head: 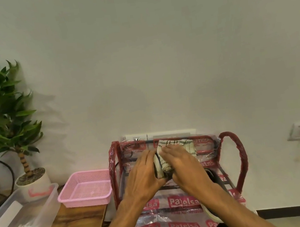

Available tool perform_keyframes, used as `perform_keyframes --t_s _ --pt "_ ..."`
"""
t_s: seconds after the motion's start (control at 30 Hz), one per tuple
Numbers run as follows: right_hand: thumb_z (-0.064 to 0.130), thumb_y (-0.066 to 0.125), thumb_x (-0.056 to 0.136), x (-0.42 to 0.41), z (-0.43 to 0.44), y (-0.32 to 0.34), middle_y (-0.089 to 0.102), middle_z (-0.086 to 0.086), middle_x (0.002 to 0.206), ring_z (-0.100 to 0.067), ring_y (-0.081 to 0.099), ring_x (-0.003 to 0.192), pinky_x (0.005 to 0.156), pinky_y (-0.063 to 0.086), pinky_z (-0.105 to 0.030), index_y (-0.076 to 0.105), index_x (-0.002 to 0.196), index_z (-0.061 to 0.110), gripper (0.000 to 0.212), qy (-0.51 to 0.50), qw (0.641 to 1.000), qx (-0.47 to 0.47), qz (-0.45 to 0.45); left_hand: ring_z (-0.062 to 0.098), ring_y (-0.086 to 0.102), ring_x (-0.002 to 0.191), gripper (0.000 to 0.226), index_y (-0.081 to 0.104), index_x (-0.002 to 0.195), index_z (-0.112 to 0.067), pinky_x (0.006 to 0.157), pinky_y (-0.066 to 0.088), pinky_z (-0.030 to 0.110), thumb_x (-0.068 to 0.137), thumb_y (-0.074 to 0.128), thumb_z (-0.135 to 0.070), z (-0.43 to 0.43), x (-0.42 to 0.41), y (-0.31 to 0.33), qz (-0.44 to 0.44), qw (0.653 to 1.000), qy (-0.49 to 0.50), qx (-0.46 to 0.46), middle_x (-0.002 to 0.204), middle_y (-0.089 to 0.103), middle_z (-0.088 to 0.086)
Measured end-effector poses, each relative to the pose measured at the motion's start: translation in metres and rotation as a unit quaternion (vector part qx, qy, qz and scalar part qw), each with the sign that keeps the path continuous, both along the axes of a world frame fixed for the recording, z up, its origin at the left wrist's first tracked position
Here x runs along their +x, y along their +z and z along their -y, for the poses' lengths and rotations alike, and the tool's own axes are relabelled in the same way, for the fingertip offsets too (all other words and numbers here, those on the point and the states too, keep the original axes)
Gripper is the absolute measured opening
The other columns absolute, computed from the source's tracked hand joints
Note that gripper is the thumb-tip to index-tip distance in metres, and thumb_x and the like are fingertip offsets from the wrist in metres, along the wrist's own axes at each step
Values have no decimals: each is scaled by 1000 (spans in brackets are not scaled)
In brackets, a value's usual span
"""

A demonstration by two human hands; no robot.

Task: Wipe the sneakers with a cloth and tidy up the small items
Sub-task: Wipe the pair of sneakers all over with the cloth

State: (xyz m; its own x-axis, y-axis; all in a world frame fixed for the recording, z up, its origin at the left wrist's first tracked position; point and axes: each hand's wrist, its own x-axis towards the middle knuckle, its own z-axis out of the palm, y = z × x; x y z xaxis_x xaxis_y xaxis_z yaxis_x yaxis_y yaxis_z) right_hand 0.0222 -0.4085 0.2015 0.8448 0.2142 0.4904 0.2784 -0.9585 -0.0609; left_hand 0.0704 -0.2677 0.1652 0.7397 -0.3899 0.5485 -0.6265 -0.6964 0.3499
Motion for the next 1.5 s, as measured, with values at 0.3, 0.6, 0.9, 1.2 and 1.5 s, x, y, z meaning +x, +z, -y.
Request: perform_keyframes --t_s 0.3,0.6,0.9,1.2,1.5 --pt "10 95 45 12 0 -8 69 -9 118 -24 64 112 105 31 -41 69 115 9 75 -37 999 -35 18 26 61 116 93 52 133 -3 102 44 35 60 88 -47 9 -7 -11 52 997 31 38 126 63 12" --pt "17 96 45 -5 -4 -27 67 -10 121 -23 62 116 105 37 -43 69 117 9 78 -12 995 -85 58 29 64 113 94 58 126 -1 103 41 41 53 91 -51 6 -12 -22 44 995 82 35 119 67 15" --pt "3 89 51 -13 4 -42 63 -11 127 -24 58 122 113 28 -41 66 122 8 74 32 987 -108 118 28 49 131 82 45 141 -4 113 22 32 74 81 -32 4 -16 -17 18 995 92 20 138 54 15" --pt "21 94 51 16 -8 -23 69 -12 115 -26 65 111 106 34 -40 72 111 6 66 -13 990 -104 90 24 61 117 87 55 131 -5 107 35 32 63 86 -49 6 -14 -18 30 996 79 -11 125 64 10" --pt "9 89 62 -19 25 -31 69 -6 118 -22 62 115 107 33 -46 71 113 12 54 56 985 -93 133 18 52 125 88 44 141 -15 108 42 34 70 76 -56 -5 -3 -10 29 997 67 2 136 55 2"
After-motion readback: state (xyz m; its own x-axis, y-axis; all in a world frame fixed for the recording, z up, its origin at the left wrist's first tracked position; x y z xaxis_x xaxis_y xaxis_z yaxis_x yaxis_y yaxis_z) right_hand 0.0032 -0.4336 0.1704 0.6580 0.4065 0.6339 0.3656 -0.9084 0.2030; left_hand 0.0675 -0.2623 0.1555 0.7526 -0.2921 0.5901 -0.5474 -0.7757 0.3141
